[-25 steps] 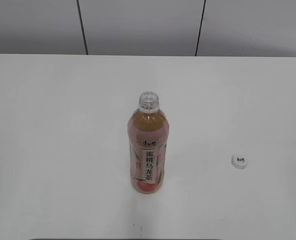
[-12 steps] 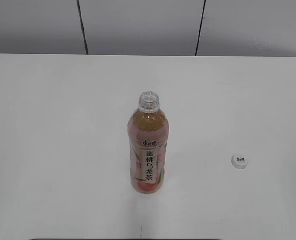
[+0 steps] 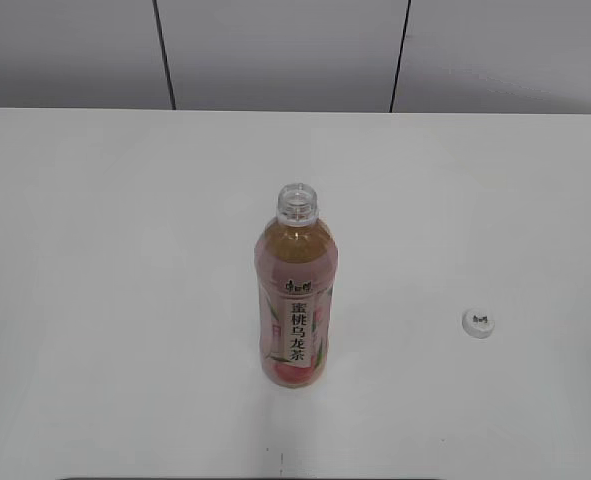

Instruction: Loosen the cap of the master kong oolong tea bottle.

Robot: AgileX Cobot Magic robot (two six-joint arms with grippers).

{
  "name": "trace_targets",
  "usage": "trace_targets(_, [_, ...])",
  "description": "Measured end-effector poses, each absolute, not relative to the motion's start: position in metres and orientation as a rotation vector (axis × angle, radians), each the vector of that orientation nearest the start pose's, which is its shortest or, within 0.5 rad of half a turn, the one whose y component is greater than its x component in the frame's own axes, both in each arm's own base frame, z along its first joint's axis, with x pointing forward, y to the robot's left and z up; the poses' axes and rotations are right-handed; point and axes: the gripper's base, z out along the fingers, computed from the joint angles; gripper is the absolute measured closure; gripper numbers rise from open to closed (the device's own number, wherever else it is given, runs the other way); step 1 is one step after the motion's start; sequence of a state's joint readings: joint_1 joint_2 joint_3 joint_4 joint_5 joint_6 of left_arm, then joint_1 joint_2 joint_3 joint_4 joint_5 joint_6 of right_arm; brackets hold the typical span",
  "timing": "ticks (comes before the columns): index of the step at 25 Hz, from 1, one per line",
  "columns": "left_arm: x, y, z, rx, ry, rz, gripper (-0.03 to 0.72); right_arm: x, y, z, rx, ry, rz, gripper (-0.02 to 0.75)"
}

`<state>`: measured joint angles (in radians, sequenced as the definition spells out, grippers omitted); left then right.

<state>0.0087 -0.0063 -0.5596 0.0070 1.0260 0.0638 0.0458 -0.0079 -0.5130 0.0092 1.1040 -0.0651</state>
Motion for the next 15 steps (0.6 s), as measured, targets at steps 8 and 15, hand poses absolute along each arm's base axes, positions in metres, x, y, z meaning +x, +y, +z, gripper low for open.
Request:
trace_targets(8, [-0.0122,0.0004,0.2964,0.053,1.943,0.056,0.316,-0.0095,0.0004,0.2773,-0.115,2.063,0.000,0.188])
trace_targets(15, [-0.0122,0.0004,0.2964,0.053,1.943,0.056,0.316,-0.0095,0.0004,0.2773,-0.115,2.063,0.000,0.189])
